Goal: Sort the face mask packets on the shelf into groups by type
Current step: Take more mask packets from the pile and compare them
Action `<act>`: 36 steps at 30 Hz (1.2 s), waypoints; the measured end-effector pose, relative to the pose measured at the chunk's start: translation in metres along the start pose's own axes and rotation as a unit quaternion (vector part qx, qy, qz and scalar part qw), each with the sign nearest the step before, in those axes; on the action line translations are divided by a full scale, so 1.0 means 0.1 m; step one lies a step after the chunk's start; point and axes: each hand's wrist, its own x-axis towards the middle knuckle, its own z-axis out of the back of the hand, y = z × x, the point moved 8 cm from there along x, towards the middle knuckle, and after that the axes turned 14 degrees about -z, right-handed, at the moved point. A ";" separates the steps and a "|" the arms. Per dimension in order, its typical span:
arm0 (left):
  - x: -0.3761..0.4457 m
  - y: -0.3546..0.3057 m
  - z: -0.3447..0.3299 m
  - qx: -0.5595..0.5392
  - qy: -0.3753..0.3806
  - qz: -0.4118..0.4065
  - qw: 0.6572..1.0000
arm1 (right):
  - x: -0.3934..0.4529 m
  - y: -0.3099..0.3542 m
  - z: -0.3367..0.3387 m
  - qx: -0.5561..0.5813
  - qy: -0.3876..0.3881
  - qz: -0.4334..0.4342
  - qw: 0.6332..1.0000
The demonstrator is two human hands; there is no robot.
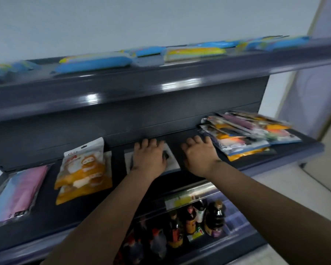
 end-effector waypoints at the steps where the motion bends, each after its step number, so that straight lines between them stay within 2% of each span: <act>1: 0.07 -0.15 0.01 -0.002 -0.005 -0.006 1.000 | -0.03 -0.17 0.00 -0.001 -0.002 -0.008 1.000; 9: 0.64 -1.29 0.14 -0.017 -0.036 -0.050 0.998 | -0.24 -1.47 -0.11 -0.018 0.015 -0.064 0.998; 16: 1.11 -1.97 0.17 -0.022 -0.037 -0.087 0.995 | -0.29 -2.30 -0.24 0.005 0.011 -0.110 0.994; 26: 2.06 -2.59 0.14 -0.033 -0.039 -0.116 0.992 | 0.11 -3.32 -0.47 0.050 0.009 -0.163 0.985; 36: 2.88 -2.82 -0.04 -0.052 -0.011 -0.102 0.993 | 0.72 -4.14 -0.75 0.175 0.027 -0.203 0.963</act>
